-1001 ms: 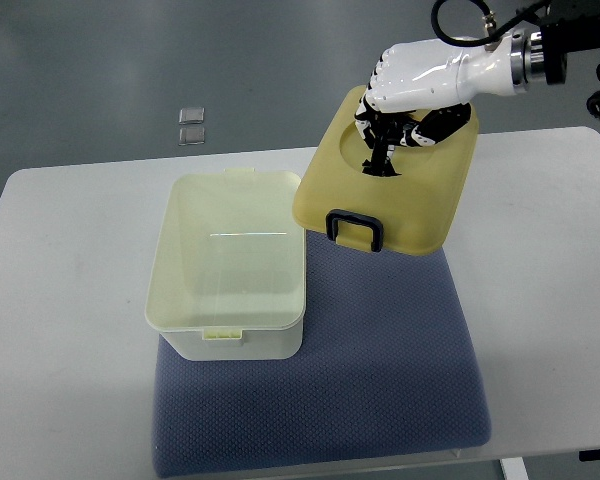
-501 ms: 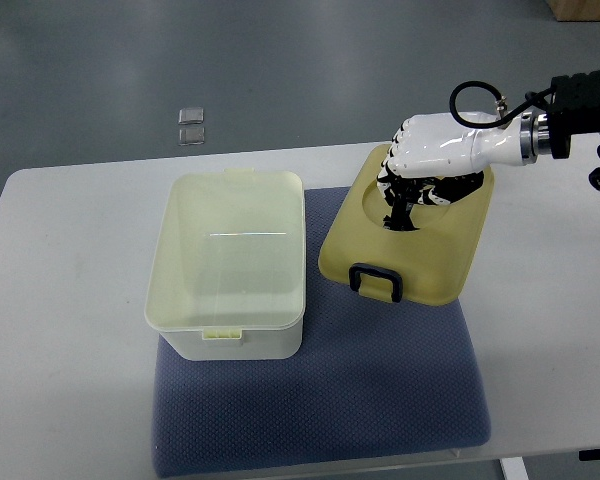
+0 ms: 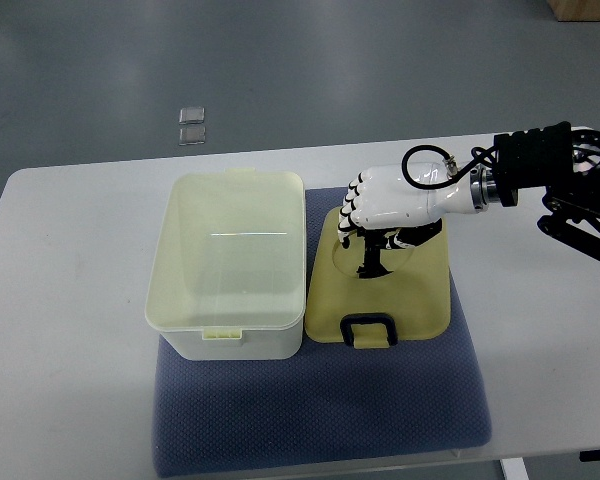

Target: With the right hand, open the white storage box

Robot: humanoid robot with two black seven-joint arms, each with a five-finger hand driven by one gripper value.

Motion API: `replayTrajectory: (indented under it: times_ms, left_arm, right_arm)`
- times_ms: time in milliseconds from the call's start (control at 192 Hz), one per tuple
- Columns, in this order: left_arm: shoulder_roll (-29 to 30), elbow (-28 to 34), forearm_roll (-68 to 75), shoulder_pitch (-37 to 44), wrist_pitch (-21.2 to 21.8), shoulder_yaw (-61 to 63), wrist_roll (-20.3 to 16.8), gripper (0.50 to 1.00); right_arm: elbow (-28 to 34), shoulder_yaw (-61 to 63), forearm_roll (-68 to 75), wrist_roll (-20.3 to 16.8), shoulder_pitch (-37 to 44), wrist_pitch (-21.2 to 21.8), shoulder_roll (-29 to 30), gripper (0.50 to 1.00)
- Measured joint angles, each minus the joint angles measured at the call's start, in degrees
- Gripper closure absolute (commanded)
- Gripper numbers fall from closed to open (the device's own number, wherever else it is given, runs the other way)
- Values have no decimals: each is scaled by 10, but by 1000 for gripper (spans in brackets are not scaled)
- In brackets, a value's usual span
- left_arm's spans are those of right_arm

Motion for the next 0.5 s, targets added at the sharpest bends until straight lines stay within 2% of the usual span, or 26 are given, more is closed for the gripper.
replayTrajectory:
  times_ms: [344, 428, 501]
  left_arm:
    - [0, 0, 0, 0, 0, 0, 0, 500]
    - [0, 0, 0, 0, 0, 0, 0, 500]
    - [0, 0, 0, 0, 0, 0, 0, 500]
  right_arm:
    - [-4, 36, 7, 0, -2, -15, 2, 583]
    - [-8, 89, 25, 0, -4, 2, 18, 583]
    - [-15, 144, 58, 0, -6, 37, 39, 585]
